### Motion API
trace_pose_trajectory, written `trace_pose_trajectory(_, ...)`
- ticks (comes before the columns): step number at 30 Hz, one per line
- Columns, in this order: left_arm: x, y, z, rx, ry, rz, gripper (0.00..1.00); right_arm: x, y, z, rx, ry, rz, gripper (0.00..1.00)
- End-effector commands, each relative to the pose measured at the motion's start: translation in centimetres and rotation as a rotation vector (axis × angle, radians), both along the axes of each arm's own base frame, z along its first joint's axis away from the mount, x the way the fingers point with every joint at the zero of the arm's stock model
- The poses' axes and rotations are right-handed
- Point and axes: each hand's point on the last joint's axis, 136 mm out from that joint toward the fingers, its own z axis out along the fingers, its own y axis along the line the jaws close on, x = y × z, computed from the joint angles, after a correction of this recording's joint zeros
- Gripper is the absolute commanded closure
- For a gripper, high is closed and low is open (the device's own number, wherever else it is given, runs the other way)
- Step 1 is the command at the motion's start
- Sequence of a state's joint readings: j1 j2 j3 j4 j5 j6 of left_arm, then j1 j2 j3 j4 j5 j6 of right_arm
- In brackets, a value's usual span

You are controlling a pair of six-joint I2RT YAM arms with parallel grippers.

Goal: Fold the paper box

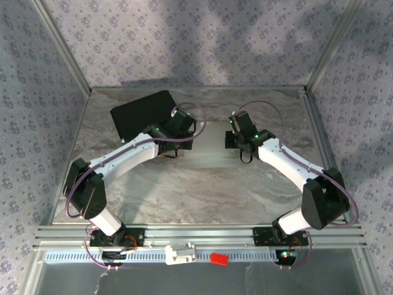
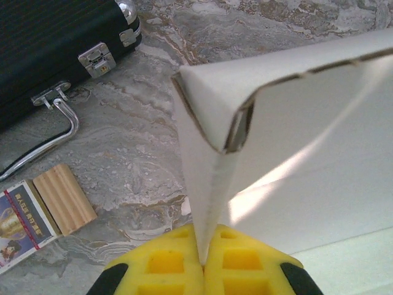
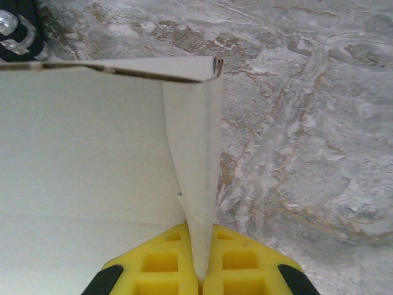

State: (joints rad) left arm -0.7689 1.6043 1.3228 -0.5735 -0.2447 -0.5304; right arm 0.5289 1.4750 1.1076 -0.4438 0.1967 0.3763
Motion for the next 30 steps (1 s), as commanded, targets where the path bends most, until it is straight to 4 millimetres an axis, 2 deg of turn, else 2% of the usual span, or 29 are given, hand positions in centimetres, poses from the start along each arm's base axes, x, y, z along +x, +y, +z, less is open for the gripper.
trace_pose_trajectory(1, 0.6, -1.2, 3.8, -0.094, -0.098, 0.011, 1.00, -1.3, -2.1, -0.3, -0.250, 0.077, -0.069, 1.00)
trace_pose_trajectory(4, 0.5, -1.6, 3.9, -0.101, -0.101, 0.010, 1.00, -1.7, -3.1, -0.1, -0.390, 0.103, -0.158, 1.00)
trace_pose_trajectory(7, 0.5, -1.5, 4.1, -0.110, -0.103, 0.015, 1.00, -1.9, -2.6, -0.6, -0.376, 0.121, -0.181, 1.00)
trace_pose_trajectory(10, 0.4, -1.3, 4.2, -0.104, -0.105, 0.021, 1.00, -2.1, -1.6, -0.6, -0.332, 0.121, -0.166, 1.00)
trace_pose_trajectory(13, 0.3, -1.0, 4.2, -0.091, -0.105, 0.021, 1.00, -2.0, 1.1, -0.7, -0.211, 0.093, -0.033, 1.00)
trace_pose_trajectory(15, 0.3, -0.7, 4.3, -0.080, -0.109, 0.023, 1.00, -2.1, 1.5, -0.6, -0.174, 0.083, 0.008, 1.00)
trace_pose_trajectory(16, 0.3, -0.5, 4.3, -0.072, -0.110, 0.028, 1.00, -2.2, 1.2, -0.6, -0.185, 0.091, 0.014, 1.00)
trace_pose_trajectory(20, 0.2, -0.3, 4.7, -0.097, -0.125, 0.029, 1.00, -2.6, -2.1, -1.0, -0.375, 0.164, -0.060, 1.00)
trace_pose_trajectory(25, 0.0, -1.3, 4.7, -0.150, -0.121, 0.005, 1.00, -2.5, -2.8, 0.1, -0.515, 0.142, -0.101, 1.00)
trace_pose_trajectory(30, -0.1, -1.5, 5.0, -0.161, -0.131, -0.002, 1.00, -2.9, -1.6, 0.7, -0.593, 0.138, -0.117, 1.00)
